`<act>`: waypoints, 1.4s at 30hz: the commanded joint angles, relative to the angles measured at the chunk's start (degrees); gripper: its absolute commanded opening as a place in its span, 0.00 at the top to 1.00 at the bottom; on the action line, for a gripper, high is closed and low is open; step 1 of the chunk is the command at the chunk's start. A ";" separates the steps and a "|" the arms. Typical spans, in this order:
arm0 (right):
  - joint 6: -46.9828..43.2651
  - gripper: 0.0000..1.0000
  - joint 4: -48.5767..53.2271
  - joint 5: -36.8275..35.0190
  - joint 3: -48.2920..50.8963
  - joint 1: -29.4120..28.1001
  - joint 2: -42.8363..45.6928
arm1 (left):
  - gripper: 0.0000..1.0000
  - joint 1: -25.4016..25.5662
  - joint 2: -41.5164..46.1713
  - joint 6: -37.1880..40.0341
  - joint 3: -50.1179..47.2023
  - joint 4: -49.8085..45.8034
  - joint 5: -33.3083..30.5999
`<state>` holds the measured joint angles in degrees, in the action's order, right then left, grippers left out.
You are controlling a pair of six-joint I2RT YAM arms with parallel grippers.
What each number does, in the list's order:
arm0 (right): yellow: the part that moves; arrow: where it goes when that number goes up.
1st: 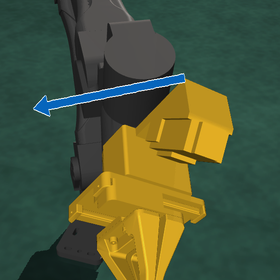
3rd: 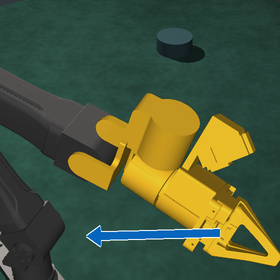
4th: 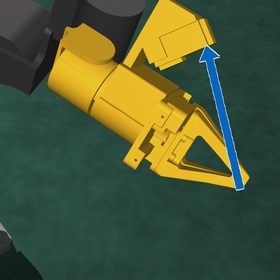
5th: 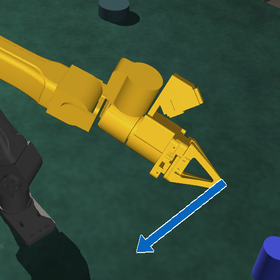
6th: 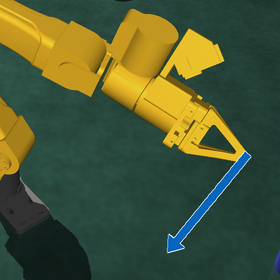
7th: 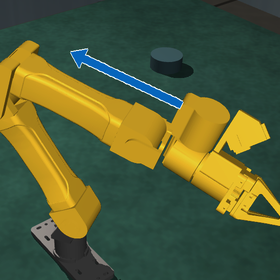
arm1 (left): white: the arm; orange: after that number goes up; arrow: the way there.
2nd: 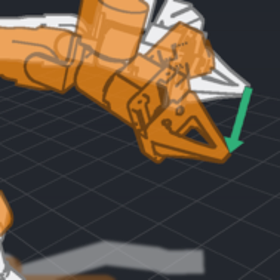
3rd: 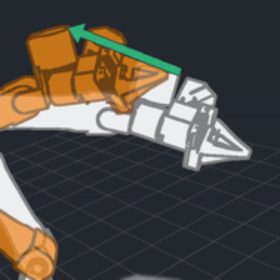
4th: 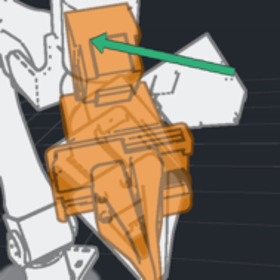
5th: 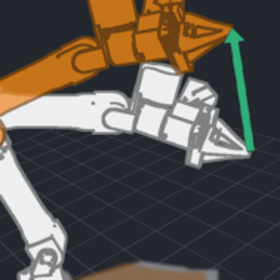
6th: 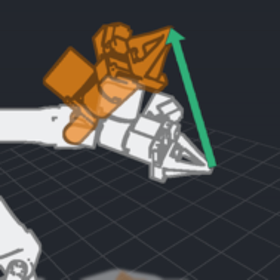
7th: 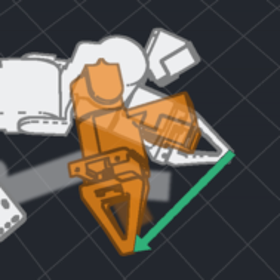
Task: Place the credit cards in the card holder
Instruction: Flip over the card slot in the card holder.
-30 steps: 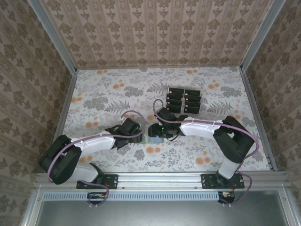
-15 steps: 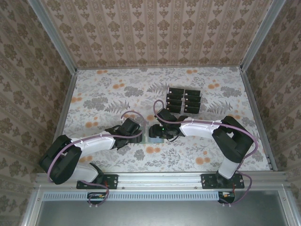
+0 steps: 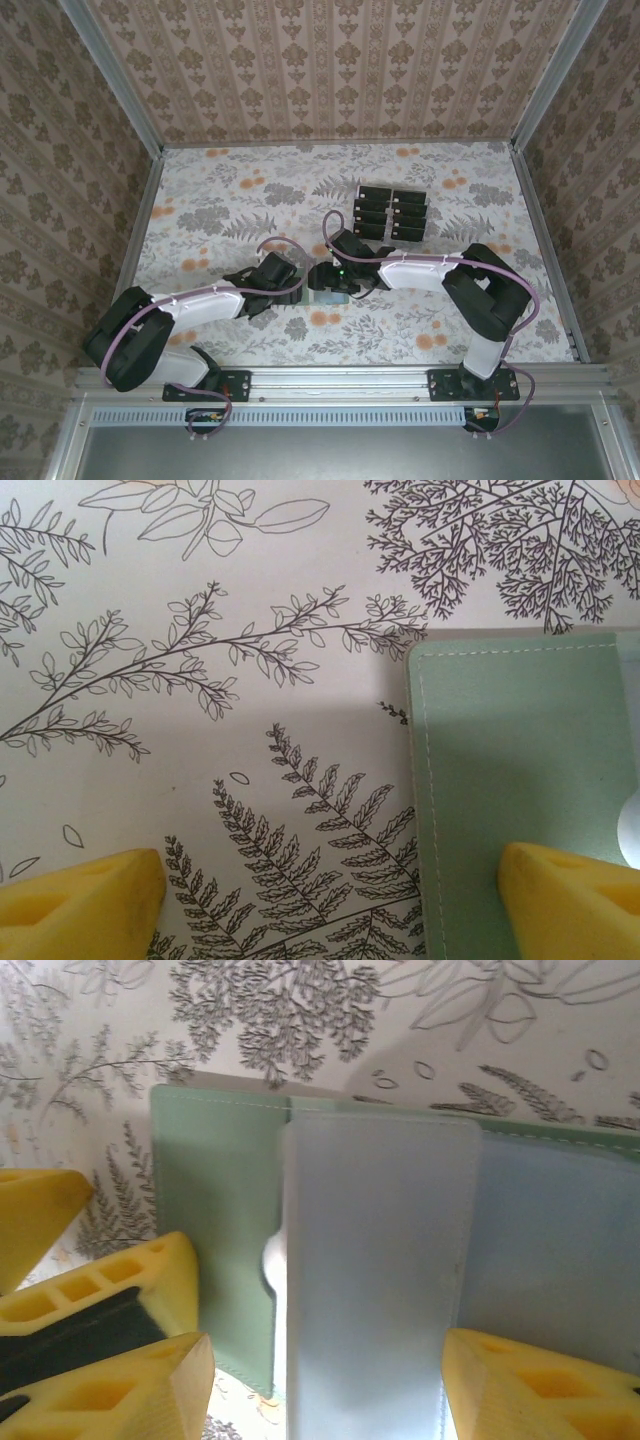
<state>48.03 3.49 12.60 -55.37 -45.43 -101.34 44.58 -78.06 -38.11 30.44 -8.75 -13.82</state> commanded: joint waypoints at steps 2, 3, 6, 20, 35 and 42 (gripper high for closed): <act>1.40 0.37 -2.86 3.19 -0.01 -0.19 -0.95 | 0.12 0.28 -0.55 0.05 -1.33 1.00 0.59; 1.55 0.37 -2.97 3.30 -0.16 -0.19 -0.88 | 0.12 0.33 -0.42 -0.01 -1.43 1.02 0.55; 1.79 0.37 -2.91 3.54 -0.85 -0.17 -0.92 | 0.12 0.26 0.26 -0.02 -1.62 1.02 0.55; 2.59 0.37 -2.02 4.19 -3.99 -0.49 -2.14 | 0.12 -1.67 10.30 -3.91 -5.79 0.38 -1.21; 2.74 0.37 1.24 3.92 -11.54 -3.30 -6.84 | 0.12 -3.05 15.75 -11.01 -10.41 -5.07 -6.30; 2.82 0.37 2.56 4.42 -17.74 -5.37 -10.95 | 0.13 -3.09 23.87 -12.75 -13.29 -8.98 -9.03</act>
<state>49.95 4.08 15.77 -69.65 -49.87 -110.21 41.89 -56.58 -49.12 18.28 -14.22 -20.27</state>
